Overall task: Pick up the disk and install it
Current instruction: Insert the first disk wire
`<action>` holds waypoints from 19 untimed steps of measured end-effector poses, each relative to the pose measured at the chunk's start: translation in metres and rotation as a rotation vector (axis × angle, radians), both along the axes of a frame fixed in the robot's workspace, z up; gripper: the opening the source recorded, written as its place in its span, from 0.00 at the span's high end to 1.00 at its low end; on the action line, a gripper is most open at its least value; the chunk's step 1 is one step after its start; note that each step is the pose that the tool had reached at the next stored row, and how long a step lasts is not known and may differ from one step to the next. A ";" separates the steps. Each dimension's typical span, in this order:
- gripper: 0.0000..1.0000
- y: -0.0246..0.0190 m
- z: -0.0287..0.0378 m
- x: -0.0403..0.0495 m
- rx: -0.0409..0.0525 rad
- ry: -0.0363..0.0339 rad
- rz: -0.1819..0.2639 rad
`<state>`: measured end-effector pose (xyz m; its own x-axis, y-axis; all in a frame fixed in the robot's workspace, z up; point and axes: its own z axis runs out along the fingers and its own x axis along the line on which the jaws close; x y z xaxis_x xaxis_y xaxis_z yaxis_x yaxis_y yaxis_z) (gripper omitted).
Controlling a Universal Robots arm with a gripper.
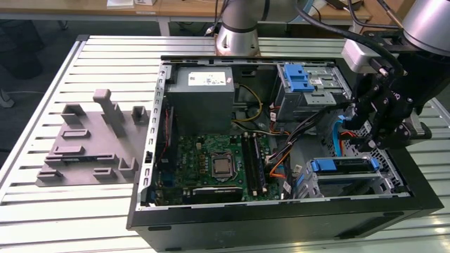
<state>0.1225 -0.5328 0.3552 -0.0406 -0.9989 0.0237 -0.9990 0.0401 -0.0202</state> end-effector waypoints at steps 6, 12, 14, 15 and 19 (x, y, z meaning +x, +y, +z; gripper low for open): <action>0.58 0.0000 0.0001 0.0000 -0.0001 0.0000 0.000; 0.67 0.0000 0.0001 0.0000 0.0000 0.0000 0.000; 0.67 0.0000 0.0002 0.0000 -0.0001 0.0000 0.000; 0.67 0.0000 0.0002 0.0000 -0.0001 0.0000 0.000; 0.67 0.0000 0.0002 0.0000 0.0000 0.0000 0.000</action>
